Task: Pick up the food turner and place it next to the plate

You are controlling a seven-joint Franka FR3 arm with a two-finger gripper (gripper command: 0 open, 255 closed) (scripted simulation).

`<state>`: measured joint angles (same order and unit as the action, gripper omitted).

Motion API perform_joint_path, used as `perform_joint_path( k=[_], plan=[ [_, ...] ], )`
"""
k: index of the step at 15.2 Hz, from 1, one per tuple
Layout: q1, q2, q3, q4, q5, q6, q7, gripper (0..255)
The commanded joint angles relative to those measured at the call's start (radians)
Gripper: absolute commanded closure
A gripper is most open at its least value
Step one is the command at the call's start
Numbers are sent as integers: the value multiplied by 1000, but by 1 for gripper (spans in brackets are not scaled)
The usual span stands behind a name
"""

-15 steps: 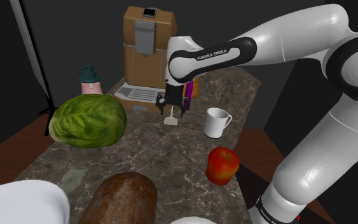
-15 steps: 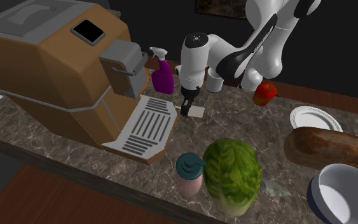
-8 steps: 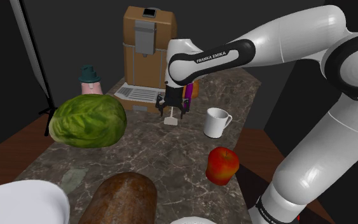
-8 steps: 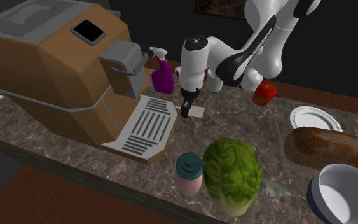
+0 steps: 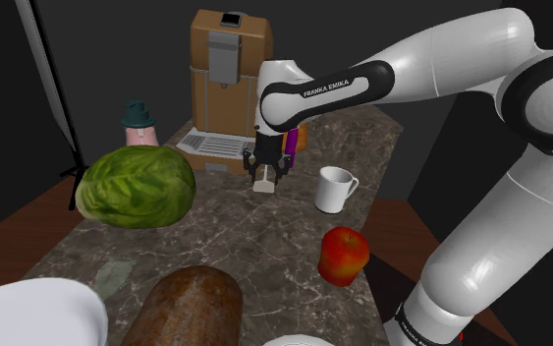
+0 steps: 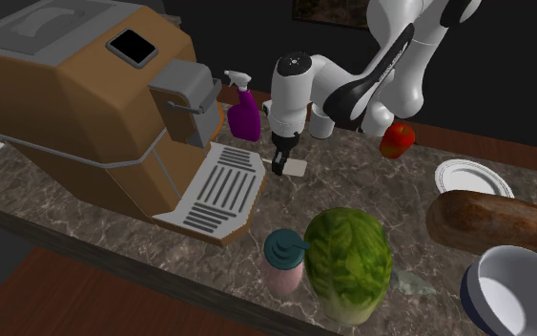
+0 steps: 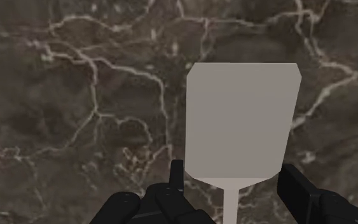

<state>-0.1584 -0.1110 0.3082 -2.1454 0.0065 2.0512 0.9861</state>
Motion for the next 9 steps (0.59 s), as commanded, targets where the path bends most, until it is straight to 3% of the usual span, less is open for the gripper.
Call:
perform_joint_path(
  k=[1, 9],
  plan=[
    [0, 0, 0, 0, 0, 0, 0, 255],
    [-1, -22, -3, 59, 7, -80, -7, 255]
  ],
)
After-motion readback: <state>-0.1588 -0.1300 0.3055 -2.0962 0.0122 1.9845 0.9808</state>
